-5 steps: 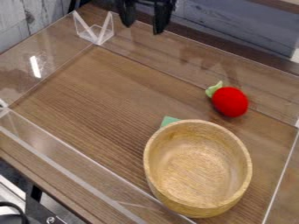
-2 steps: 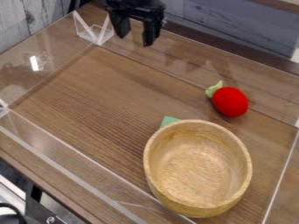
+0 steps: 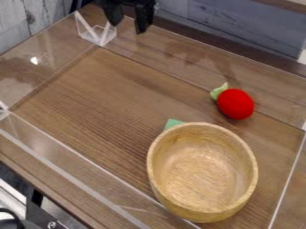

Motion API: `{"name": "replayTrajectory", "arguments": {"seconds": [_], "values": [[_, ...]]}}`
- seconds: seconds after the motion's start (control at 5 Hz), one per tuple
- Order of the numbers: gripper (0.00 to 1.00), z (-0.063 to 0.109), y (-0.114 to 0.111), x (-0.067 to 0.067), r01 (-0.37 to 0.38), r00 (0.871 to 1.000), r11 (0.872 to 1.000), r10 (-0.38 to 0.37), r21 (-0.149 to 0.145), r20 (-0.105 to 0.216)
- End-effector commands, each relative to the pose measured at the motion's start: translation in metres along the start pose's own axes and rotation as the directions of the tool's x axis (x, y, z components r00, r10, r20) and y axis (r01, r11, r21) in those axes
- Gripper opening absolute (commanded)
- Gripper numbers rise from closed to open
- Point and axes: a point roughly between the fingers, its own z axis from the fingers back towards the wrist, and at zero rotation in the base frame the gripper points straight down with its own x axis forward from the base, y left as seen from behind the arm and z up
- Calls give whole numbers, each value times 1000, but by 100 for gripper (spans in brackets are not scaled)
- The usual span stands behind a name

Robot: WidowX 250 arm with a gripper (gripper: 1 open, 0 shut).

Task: Move the red object to the right side of the table

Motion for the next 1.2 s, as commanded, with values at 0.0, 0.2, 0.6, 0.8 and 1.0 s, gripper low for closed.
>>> {"name": "replayTrajectory", "arguments": {"seconds": [0.0, 0.2, 0.6, 0.8, 1.0], "values": [[100, 20, 6, 5, 5, 998, 1000, -6, 10, 60], [100, 24, 4, -1, 17, 998, 1000, -17, 3, 64], [100, 20, 17, 0, 73, 994, 997, -71, -26, 84], [100, 6, 12, -9, 24, 995, 999, -21, -24, 97], [100, 14, 31, 1, 44, 993, 999, -41, -26, 109]]}}
